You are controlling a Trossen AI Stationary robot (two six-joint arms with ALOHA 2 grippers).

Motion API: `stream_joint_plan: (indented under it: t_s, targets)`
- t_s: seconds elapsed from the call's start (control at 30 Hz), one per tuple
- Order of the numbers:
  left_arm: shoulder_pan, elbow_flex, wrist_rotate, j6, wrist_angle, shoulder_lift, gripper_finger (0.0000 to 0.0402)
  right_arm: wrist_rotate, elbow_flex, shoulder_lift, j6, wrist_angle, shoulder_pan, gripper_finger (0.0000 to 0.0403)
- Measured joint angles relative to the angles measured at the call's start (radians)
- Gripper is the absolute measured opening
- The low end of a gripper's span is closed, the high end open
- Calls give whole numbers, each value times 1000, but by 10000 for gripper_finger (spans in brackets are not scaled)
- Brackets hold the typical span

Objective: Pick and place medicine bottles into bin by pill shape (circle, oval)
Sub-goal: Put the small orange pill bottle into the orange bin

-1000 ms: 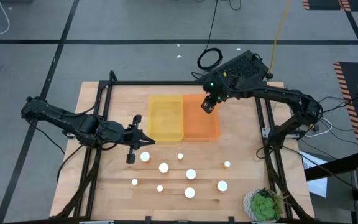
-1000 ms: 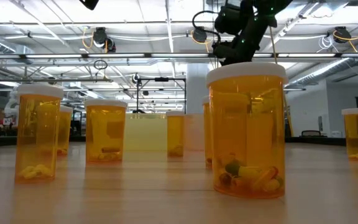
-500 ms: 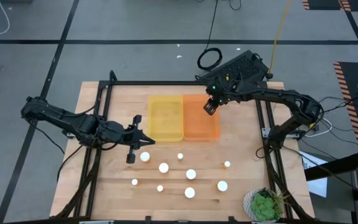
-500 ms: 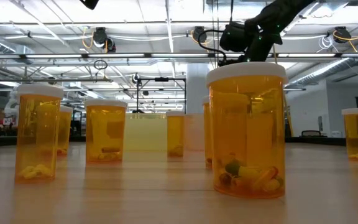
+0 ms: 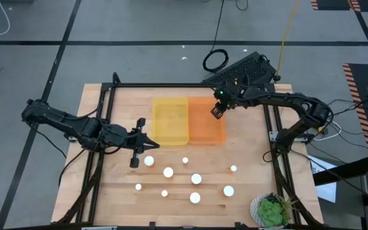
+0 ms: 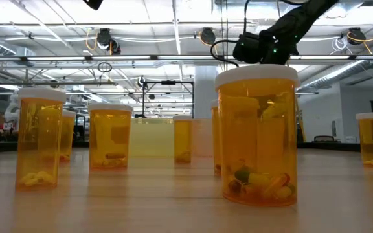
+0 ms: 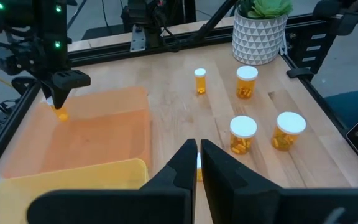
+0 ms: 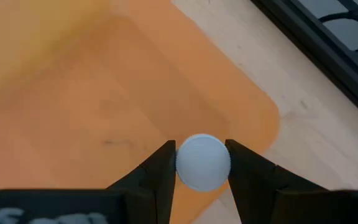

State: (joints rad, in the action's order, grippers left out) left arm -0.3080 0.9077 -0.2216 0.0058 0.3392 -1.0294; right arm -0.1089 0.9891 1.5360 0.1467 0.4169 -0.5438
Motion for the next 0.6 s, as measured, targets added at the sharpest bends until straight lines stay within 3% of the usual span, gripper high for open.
stream_joint_plan:
  t_s: [0.6]
  targets:
    - [0,0,-7,17,-1,0,26,6,-42,0,10,-69,0,139]
